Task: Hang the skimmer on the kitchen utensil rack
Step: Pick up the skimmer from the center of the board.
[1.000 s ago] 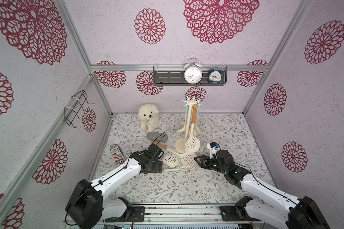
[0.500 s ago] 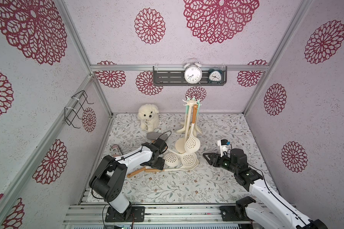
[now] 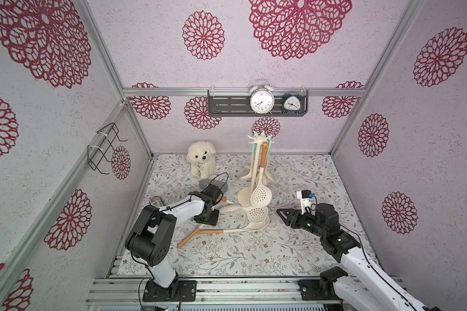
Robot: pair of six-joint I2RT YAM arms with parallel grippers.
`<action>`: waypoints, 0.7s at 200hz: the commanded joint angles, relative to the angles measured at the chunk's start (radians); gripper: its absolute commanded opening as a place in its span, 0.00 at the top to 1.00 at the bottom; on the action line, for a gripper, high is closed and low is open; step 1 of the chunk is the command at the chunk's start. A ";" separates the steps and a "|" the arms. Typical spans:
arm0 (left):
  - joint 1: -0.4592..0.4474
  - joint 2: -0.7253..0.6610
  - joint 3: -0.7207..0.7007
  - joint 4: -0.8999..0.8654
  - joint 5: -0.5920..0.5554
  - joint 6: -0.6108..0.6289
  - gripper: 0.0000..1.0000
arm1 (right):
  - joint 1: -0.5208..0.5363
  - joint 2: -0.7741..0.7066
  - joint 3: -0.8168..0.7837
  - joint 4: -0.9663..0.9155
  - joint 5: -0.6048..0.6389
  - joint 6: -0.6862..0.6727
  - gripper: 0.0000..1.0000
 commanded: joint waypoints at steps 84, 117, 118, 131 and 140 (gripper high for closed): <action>0.010 -0.279 0.038 -0.146 -0.190 -0.081 1.00 | -0.010 -0.082 0.050 0.006 0.017 -0.091 0.43; 0.010 -0.495 0.063 -0.180 -0.098 -0.051 1.00 | -0.009 -0.102 0.162 -0.063 0.001 -0.251 0.24; 0.010 -0.499 0.063 -0.177 -0.090 -0.050 1.00 | -0.010 -0.102 0.166 -0.065 0.000 -0.257 0.24; 0.011 -0.588 0.078 -0.153 0.045 -0.013 1.00 | -0.009 -0.098 0.219 -0.079 -0.019 -0.322 0.15; 0.010 -0.631 0.093 -0.147 0.165 0.010 1.00 | -0.010 -0.085 0.259 -0.081 -0.060 -0.368 0.14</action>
